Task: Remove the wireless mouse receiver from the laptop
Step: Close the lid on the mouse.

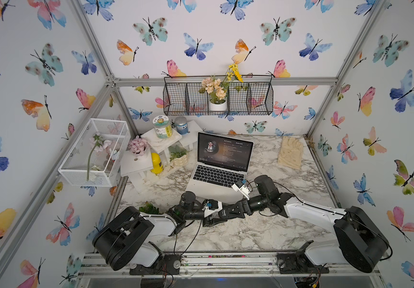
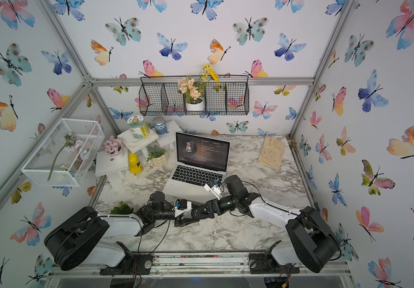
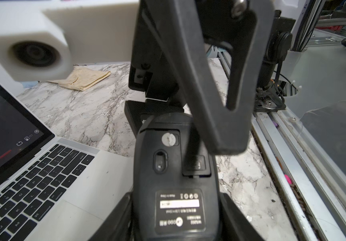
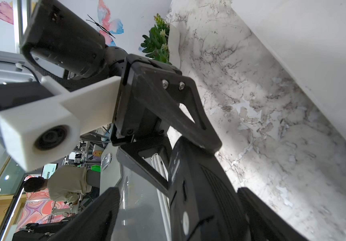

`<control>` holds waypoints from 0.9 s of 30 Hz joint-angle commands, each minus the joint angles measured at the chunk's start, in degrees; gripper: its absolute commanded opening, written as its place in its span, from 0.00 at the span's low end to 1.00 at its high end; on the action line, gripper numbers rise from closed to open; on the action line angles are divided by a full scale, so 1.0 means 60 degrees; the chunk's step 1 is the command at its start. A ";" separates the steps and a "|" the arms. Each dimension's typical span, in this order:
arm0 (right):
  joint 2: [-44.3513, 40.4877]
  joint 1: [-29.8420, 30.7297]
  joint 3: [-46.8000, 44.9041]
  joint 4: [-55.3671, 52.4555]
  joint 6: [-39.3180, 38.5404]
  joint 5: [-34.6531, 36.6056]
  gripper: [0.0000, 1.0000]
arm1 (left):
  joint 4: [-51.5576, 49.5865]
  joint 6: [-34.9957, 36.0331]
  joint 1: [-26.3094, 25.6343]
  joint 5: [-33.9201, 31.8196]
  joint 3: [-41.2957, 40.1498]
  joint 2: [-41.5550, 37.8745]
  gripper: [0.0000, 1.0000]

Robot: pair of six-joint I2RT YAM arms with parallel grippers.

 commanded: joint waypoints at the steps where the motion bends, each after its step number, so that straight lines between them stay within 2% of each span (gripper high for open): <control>1: -0.0227 -0.0103 -0.0209 -0.0727 -0.0302 0.0229 0.90 | 0.0033 0.0109 -0.0030 0.0043 0.0181 -0.0208 0.00; 17: -0.0133 -0.0578 -0.0191 -0.1470 -0.0857 0.0004 0.64 | -0.0556 0.0479 -0.0150 -0.0127 0.0327 -0.0160 0.00; 22: 0.0337 -0.0583 0.0076 -0.2082 -0.1352 0.0121 0.50 | -0.0623 0.0487 -0.0176 -0.0124 0.0407 -0.0179 0.00; 27: 0.0511 -0.0583 0.0278 -0.2396 -0.1583 0.0386 0.46 | -0.0586 0.0455 -0.0188 -0.0070 0.0445 -0.0267 0.00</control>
